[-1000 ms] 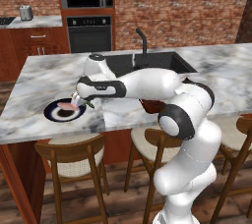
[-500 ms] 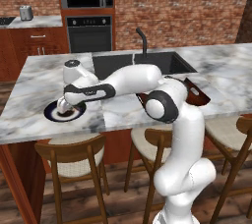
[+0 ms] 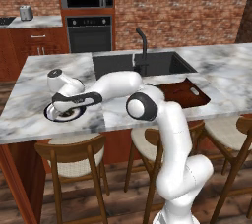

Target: Create a steak meal by picking up the steak and asparagus from the tray and placing them on the plate. Leave the chili pepper on the tray.

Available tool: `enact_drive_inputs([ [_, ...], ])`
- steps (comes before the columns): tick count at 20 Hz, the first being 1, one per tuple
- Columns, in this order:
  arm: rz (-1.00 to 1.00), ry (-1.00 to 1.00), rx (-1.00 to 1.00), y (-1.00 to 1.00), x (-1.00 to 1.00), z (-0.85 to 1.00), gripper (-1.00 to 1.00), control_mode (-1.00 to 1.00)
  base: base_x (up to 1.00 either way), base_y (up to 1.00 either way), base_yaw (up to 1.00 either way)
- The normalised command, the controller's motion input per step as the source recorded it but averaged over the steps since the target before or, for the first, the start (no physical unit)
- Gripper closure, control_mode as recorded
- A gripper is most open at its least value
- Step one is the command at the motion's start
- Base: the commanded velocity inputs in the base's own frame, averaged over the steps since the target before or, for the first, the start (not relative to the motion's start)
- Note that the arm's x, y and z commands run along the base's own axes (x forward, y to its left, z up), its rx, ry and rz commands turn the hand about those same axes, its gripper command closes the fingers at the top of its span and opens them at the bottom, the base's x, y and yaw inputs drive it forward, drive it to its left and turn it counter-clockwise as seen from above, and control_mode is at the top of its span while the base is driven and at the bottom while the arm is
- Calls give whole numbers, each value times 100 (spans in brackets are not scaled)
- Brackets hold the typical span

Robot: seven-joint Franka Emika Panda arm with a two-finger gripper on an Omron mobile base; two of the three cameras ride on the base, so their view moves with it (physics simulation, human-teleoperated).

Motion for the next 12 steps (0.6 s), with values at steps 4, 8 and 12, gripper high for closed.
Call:
enact_drive_inputs([
  [4, 1, 0, -5, 11, 42, -28, 100, -100, 0, 0, 0],
  [8, 0, 0, -2, 0, 39, -31, 100, -100, 0, 0, 0],
  [12, 1, 0, 0, 0, 42, -32, 100, -100, 0, 0, 0],
])
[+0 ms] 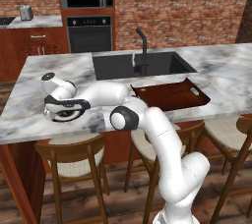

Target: Create a steak meal by picking up the steak and asparagus from the tray and placing them on the plate. Leave the chili pepper on the tray.

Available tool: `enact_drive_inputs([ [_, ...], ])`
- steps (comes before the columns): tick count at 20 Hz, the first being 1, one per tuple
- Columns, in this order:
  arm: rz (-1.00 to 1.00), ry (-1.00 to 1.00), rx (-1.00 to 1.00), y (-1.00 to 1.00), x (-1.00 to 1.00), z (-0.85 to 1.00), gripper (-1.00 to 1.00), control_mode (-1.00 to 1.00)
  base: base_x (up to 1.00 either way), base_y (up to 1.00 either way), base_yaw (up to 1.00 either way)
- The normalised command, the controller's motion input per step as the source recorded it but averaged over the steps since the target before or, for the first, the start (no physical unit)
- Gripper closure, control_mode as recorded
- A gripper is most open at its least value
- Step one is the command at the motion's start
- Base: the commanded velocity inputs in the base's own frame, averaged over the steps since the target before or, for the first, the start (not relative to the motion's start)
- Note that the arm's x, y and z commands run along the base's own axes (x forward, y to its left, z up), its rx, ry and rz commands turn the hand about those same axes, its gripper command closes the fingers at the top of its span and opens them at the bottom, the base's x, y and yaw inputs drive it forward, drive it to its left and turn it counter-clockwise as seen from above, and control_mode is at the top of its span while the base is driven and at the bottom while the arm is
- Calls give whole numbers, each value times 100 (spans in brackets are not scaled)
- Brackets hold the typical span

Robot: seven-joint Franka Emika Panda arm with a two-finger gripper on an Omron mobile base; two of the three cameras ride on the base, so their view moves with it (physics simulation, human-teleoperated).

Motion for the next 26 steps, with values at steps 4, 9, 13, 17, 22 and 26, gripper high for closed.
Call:
enact_drive_inputs([
  [4, 1, 0, -1, 0, 41, -28, 100, -100, 0, 0, 0],
  [9, 0, 0, 0, 0, 18, -8, -100, -100, 0, 0, 0],
  [13, 0, -1, 0, -18, -20, 0, -100, -100, 0, 0, 0],
  [17, 0, 0, 0, -44, -51, 0, -100, -100, 0, 0, 0],
  [22, 0, -11, 8, -87, -78, -23, -100, -100, 0, 0, 0],
  [26, 0, -19, 30, -100, -89, -88, -100, -100, 0, 0, 0],
])
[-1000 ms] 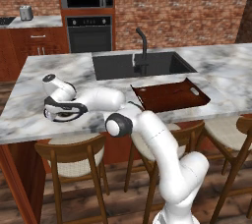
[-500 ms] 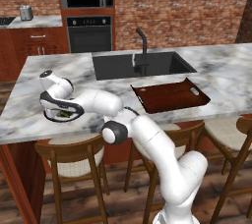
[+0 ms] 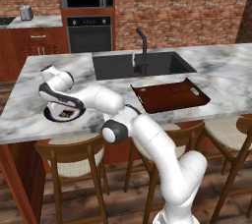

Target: Create a steak meal by picking up the steak and asparagus from the tray and placing them on the plate. Leave the chili pepper on the tray.

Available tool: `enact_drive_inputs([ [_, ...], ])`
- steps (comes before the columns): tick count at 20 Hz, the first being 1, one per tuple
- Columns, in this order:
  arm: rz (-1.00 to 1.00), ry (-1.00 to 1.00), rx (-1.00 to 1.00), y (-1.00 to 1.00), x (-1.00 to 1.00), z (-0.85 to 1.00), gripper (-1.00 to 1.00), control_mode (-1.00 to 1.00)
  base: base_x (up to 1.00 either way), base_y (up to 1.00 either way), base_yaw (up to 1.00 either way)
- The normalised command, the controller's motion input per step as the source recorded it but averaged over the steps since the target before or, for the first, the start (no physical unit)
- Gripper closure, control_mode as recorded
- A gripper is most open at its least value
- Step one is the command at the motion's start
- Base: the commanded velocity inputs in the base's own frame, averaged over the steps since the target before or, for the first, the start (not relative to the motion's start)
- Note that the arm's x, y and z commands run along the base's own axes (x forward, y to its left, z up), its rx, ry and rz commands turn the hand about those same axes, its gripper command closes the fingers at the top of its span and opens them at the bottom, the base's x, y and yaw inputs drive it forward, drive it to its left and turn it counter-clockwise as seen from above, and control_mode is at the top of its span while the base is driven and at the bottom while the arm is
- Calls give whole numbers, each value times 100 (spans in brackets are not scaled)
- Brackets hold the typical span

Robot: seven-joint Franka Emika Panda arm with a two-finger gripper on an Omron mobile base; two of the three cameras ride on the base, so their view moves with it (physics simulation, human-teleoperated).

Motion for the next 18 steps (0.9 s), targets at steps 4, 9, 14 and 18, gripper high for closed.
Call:
enact_drive_inputs([
  [4, 0, -27, 44, -100, -93, -100, -100, -100, 0, 0, 0],
  [9, 0, -41, 49, -100, -88, -85, -100, -100, 0, 0, 0],
  [14, 0, -49, 49, -100, -86, -5, -100, -100, 0, 0, 0],
  [18, 0, -41, 43, -100, -96, 12, -100, -100, 0, 0, 0],
])
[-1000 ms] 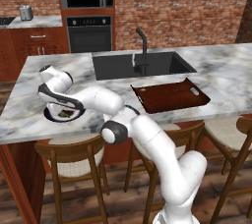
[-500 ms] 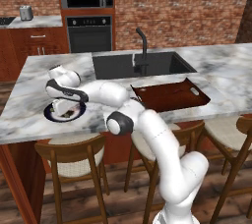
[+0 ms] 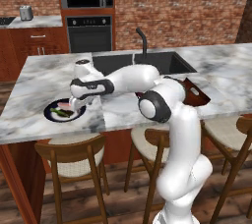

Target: Create a steak meal by picking up the steak and asparagus from the tray and placing them on the plate. Leave the chili pepper on the tray.

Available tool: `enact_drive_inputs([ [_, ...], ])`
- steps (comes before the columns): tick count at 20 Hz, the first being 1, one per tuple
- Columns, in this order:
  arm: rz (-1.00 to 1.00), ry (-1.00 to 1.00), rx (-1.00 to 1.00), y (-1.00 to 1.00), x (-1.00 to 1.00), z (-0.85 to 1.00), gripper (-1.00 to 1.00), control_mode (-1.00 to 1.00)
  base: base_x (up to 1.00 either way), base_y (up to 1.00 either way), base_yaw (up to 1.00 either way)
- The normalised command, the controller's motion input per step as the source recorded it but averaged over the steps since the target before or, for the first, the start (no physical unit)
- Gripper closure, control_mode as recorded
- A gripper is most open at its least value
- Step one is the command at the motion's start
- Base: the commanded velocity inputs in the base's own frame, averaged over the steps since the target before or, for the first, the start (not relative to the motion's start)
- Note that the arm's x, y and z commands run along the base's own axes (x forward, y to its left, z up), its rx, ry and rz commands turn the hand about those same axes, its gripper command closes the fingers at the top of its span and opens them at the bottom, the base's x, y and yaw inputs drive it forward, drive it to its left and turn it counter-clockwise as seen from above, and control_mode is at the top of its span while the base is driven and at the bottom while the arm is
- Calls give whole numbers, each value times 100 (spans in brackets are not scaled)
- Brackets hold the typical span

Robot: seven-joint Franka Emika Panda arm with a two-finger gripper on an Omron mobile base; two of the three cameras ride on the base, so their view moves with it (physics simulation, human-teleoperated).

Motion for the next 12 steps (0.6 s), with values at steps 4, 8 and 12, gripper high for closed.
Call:
enact_drive_inputs([
  [4, 0, -34, 41, -100, -99, 22, -100, -100, 0, 0, 0],
  [8, 0, -27, 40, -100, -90, 64, -100, -100, 0, 0, 0],
  [12, 0, -19, 43, -100, -61, 98, -100, -100, 0, 0, 0],
])
